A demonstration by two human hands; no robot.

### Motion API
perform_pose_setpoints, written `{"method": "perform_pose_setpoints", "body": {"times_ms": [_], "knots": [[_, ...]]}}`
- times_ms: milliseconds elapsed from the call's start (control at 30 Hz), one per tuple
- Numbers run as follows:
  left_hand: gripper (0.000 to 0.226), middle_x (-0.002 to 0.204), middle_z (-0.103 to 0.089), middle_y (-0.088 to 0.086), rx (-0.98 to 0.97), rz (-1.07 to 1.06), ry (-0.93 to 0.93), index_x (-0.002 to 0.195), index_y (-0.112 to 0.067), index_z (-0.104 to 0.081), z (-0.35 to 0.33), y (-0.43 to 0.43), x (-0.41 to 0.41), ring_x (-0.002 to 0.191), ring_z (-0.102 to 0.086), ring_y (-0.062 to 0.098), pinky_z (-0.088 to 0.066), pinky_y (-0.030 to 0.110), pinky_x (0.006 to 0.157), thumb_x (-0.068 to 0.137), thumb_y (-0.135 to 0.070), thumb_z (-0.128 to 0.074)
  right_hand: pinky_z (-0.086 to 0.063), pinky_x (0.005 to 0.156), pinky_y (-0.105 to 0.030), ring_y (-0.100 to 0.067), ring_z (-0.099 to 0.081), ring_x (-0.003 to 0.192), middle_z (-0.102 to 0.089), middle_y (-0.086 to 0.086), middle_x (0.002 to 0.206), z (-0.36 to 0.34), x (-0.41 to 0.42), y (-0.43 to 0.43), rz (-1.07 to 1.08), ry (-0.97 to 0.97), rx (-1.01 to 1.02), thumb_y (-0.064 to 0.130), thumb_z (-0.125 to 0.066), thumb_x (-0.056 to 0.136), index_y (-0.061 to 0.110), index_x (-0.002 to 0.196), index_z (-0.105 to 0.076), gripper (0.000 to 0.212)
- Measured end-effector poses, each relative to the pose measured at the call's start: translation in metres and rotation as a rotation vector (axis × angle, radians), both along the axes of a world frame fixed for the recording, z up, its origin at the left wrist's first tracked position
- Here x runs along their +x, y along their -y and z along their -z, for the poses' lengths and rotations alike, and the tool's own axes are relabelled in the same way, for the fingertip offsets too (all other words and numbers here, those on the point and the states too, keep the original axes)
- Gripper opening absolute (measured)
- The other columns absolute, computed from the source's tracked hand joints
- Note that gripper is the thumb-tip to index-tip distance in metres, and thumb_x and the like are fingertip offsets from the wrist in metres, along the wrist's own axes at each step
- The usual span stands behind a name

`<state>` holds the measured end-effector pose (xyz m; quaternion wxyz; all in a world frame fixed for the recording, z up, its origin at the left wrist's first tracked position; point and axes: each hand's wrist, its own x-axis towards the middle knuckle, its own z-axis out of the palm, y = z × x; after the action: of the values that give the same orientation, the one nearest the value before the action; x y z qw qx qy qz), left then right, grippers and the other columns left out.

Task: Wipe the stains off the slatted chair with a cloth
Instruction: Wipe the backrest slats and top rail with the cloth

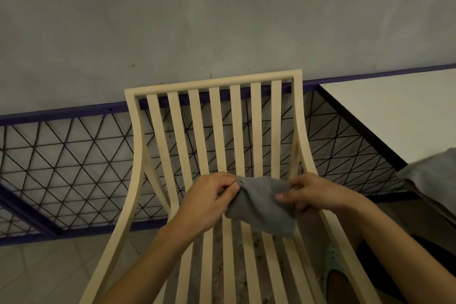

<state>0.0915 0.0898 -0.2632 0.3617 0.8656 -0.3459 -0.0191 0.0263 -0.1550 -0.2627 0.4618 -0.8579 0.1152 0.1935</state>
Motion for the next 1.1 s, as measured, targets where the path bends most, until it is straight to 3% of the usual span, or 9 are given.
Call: {"method": "perform_pose_setpoints", "body": {"times_ms": [133,233,300,367,467,667,900,1000,1100], "knots": [[0.026,0.1,-0.068,-0.012,0.033,0.093,0.068,0.103,-0.024,-0.073,-0.021,0.012,0.022,0.093,-0.059,0.002,-0.051,0.029,0.081,0.1,-0.028,-0.048,-0.028,0.108,-0.028,-0.014,-0.029,0.141,-0.029,0.01,0.153,-0.001,0.015,-0.012,-0.038,0.214,-0.043,0.045,-0.083,0.069,0.034,0.15,-0.027,0.1],[0.023,0.087,-0.068,-0.016,0.031,0.197,-0.019,0.094,-0.029,-0.072,-0.031,0.025,0.036,0.085,-0.061,0.0,-0.045,0.018,0.072,0.099,-0.021,-0.051,-0.016,0.12,-0.033,-0.007,0.004,0.149,0.009,0.019,0.16,0.001,0.035,-0.028,-0.105,0.358,0.021,0.039,-0.087,0.065,0.042,0.153,-0.009,0.118],[0.023,0.091,-0.069,-0.021,0.057,0.249,-0.045,0.103,-0.032,-0.072,-0.033,0.033,0.048,0.089,-0.062,-0.005,-0.048,0.017,0.077,0.098,-0.019,-0.053,-0.011,0.12,-0.033,-0.003,0.014,0.147,0.016,0.023,0.159,0.005,0.052,-0.032,-0.087,0.467,0.046,0.036,-0.088,0.065,0.046,0.152,-0.008,0.119],[0.024,0.1,-0.071,-0.017,0.044,0.241,-0.065,0.111,-0.028,-0.072,-0.034,0.037,0.06,0.096,-0.063,-0.004,-0.05,0.022,0.085,0.097,-0.017,-0.055,-0.015,0.118,-0.026,-0.001,0.0,0.148,-0.006,0.02,0.16,0.007,0.064,-0.033,-0.112,0.515,0.124,0.03,-0.085,0.071,0.042,0.15,-0.025,0.1],[0.023,0.102,-0.071,-0.013,-0.105,0.119,-0.144,0.108,-0.026,-0.072,-0.027,0.039,0.084,0.098,-0.064,0.001,-0.053,0.029,0.089,0.098,-0.016,-0.054,-0.049,0.102,-0.032,-0.012,-0.059,0.119,-0.065,0.006,0.124,0.014,0.077,-0.033,-0.104,0.453,0.394,0.016,-0.071,0.086,0.021,0.127,-0.061,0.042],[0.018,0.09,-0.073,0.001,-0.407,-0.156,-0.412,0.103,-0.017,-0.069,-0.003,0.045,0.133,0.086,-0.07,0.016,-0.059,0.03,0.064,0.099,-0.015,-0.052,-0.058,0.075,-0.023,-0.012,-0.071,0.094,-0.072,-0.002,0.108,0.004,0.117,-0.016,0.457,0.561,0.671,0.002,-0.06,0.091,0.016,0.119,-0.066,0.033],[0.03,0.121,-0.064,-0.004,-0.474,-0.298,-0.53,0.127,-0.018,-0.059,0.034,0.074,0.182,0.11,-0.061,0.009,-0.055,0.028,0.084,0.097,-0.02,-0.057,-0.044,0.103,-0.016,-0.003,-0.052,0.125,-0.058,0.002,0.136,-0.032,0.199,0.013,0.288,1.069,0.032,0.003,-0.053,0.095,0.016,0.129,-0.063,0.038],[0.026,0.121,-0.062,-0.007,-0.529,-0.306,-0.586,0.126,-0.02,-0.057,0.042,0.087,0.186,0.113,-0.06,0.009,-0.053,0.029,0.088,0.1,-0.021,-0.051,-0.023,0.12,-0.028,-0.015,-0.031,0.144,-0.037,-0.005,0.154,-0.014,0.23,0.011,-0.022,1.069,-0.341,-0.001,-0.05,0.093,0.012,0.137,-0.055,0.046],[0.023,0.119,-0.065,-0.005,-0.587,-0.33,-0.537,0.122,-0.022,-0.059,0.049,0.087,0.186,0.108,-0.062,0.008,-0.053,0.03,0.087,0.102,-0.023,-0.047,-0.023,0.12,-0.038,-0.023,-0.011,0.15,-0.013,-0.006,0.163,0.019,0.238,0.016,-0.255,1.013,-0.611,0.001,-0.048,0.096,0.01,0.146,-0.043,0.051]]}}
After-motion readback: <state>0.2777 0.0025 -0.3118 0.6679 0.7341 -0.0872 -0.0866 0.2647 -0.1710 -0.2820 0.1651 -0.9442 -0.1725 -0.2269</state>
